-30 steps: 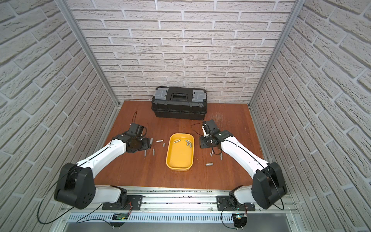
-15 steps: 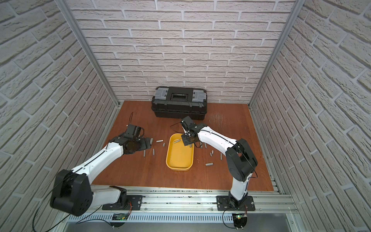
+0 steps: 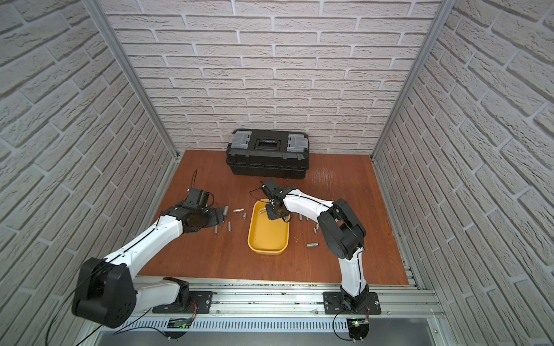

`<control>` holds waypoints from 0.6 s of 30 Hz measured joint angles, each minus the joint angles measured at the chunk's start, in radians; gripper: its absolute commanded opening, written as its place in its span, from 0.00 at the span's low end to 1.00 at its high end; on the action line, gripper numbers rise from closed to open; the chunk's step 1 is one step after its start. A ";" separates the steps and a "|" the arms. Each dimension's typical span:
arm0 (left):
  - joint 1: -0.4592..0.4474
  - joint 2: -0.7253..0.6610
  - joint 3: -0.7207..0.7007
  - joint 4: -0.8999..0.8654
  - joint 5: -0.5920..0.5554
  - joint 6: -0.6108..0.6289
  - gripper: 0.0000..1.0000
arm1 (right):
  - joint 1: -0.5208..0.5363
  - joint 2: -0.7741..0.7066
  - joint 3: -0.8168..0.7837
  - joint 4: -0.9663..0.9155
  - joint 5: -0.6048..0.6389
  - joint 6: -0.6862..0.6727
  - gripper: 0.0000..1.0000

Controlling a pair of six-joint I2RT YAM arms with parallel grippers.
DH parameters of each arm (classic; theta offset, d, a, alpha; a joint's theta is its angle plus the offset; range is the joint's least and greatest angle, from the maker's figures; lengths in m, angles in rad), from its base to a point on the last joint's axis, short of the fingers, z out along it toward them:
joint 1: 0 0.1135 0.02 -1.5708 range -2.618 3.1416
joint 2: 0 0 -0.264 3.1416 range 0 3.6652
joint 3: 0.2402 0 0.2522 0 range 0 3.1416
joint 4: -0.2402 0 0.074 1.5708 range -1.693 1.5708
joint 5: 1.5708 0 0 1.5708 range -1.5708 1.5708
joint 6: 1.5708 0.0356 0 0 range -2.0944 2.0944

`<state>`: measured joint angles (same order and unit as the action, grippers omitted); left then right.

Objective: Take out the socket from the storage box
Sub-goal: Pick up the socket head from the storage box.

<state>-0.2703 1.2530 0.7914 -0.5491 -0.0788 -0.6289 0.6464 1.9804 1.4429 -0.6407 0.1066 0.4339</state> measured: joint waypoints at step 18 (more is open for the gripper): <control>0.000 0.009 -0.013 0.004 0.018 -0.002 0.98 | 0.000 0.051 0.029 -0.024 0.084 0.069 0.39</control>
<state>-0.2699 1.2617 0.7780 -0.5449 -0.0612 -0.6304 0.6464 2.0312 1.4723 -0.6647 0.1909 0.5026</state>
